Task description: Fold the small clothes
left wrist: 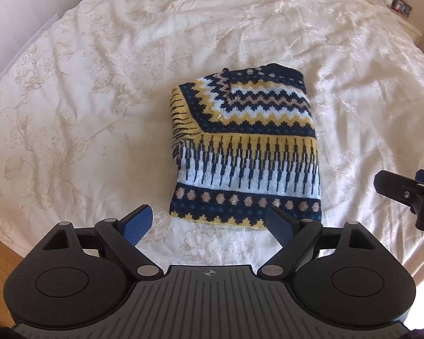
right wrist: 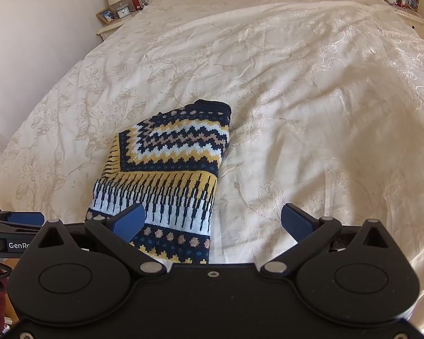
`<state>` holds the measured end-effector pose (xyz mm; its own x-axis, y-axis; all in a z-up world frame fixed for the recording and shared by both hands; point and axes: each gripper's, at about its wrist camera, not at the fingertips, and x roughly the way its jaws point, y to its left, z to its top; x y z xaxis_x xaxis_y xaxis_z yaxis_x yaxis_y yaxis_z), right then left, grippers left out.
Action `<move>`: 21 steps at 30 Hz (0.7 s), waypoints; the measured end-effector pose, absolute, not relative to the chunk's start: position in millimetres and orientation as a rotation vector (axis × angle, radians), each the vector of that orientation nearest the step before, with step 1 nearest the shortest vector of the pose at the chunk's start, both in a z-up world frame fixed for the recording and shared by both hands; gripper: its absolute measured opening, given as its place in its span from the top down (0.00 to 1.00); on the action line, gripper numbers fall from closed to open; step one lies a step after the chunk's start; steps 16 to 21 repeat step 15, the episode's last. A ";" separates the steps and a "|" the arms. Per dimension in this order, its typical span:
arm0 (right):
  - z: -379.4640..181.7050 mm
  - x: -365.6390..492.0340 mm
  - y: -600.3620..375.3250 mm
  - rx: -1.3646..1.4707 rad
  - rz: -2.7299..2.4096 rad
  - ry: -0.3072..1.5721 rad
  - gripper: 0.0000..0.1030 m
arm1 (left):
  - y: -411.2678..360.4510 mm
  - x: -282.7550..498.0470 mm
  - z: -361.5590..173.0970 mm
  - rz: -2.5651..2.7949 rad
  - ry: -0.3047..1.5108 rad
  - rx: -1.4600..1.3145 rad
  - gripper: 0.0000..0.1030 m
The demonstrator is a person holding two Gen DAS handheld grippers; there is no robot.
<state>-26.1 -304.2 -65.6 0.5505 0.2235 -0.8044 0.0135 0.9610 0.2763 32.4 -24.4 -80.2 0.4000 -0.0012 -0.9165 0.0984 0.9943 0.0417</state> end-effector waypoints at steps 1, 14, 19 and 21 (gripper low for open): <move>-65.7 -26.2 -304.1 0.264 0.126 0.983 0.01 | -24.7 32.2 -80.2 -0.063 1.158 0.094 0.15; -66.7 -25.6 -303.4 0.266 0.128 0.985 0.01 | -25.5 34.3 -79.2 -0.067 1.159 0.095 0.15; -67.1 -25.8 -302.4 0.266 0.128 0.985 0.01 | -25.5 34.3 -79.3 -0.067 1.159 0.095 0.15; -67.1 -25.8 -302.4 0.266 0.128 0.985 0.01 | -25.5 34.3 -79.3 -0.067 1.159 0.095 0.15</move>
